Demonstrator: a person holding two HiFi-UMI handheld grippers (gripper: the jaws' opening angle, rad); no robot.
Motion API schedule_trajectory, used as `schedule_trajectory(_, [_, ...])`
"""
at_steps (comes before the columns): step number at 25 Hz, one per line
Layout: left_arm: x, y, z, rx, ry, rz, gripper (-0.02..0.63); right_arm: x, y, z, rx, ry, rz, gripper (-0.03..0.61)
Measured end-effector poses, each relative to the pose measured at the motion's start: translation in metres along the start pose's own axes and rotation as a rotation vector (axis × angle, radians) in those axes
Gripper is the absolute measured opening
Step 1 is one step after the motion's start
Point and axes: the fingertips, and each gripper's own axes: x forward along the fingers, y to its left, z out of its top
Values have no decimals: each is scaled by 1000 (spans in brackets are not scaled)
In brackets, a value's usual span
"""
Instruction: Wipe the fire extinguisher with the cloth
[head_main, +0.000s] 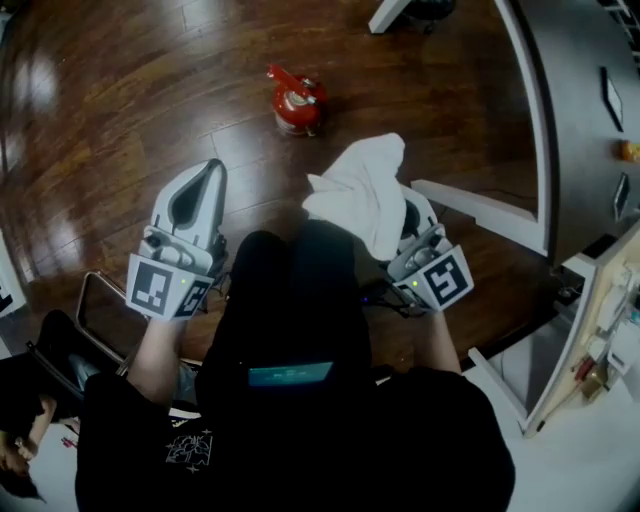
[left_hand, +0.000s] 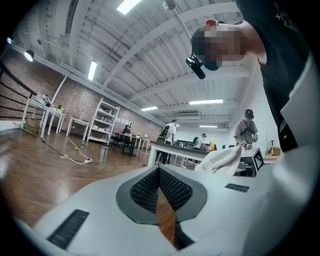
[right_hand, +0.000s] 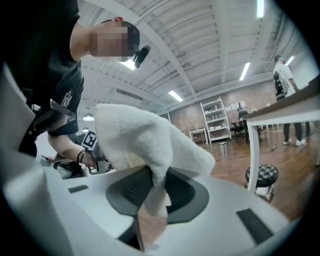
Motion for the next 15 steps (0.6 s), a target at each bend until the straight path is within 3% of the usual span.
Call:
schedule_trajectory(3, [-14, -31, 82, 7, -11, -3, 3, -31, 21, 74, 63, -4, -29, 97])
schedule_trajectory(9, [-71, -99, 250, 5, -87, -21, 3, -84, 96, 238, 34, -32, -101, 97])
schedule_trajectory(12, [-112, -128, 309, 45, -108, -25, 3, -109, 148, 297, 57, -74, -114, 97])
schedule_trajectory(15, [-155, -147, 344, 56, -121, -23, 3, -123, 201, 331, 46, -87, -105, 98])
